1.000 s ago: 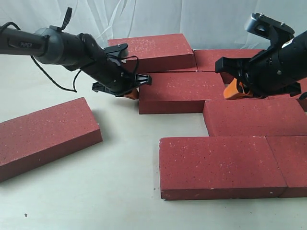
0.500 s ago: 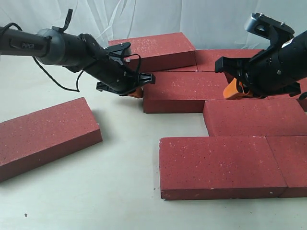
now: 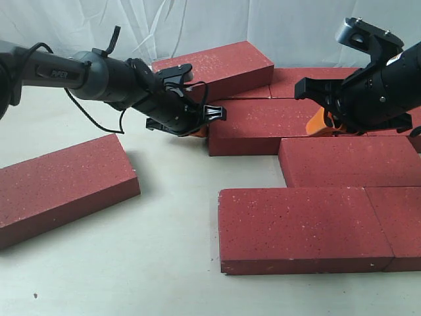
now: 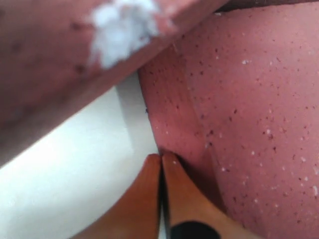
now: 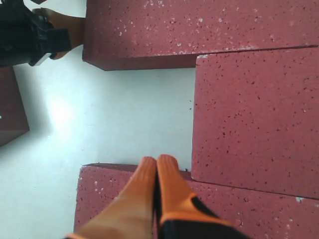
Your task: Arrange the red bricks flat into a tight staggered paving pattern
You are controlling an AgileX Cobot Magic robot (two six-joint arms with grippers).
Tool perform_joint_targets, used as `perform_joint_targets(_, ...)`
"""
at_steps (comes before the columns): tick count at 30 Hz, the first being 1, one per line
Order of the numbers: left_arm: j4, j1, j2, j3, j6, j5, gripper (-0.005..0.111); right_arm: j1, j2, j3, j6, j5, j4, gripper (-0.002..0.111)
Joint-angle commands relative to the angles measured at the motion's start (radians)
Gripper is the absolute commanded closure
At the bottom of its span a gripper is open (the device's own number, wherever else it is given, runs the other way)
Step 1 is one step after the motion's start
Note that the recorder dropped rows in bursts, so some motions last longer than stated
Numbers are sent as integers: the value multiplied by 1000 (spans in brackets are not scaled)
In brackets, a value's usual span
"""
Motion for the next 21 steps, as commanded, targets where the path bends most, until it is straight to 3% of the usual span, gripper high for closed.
perform_joint_targets(1, -25, -12, 5, -5, 5, 17, 107, -1, -2, 5, -7, -13, 3, 109)
perform_joint_targets(21, -60, -15, 18, -22, 17, 47, 107, -1, -2, 5, -9, -13, 3, 109)
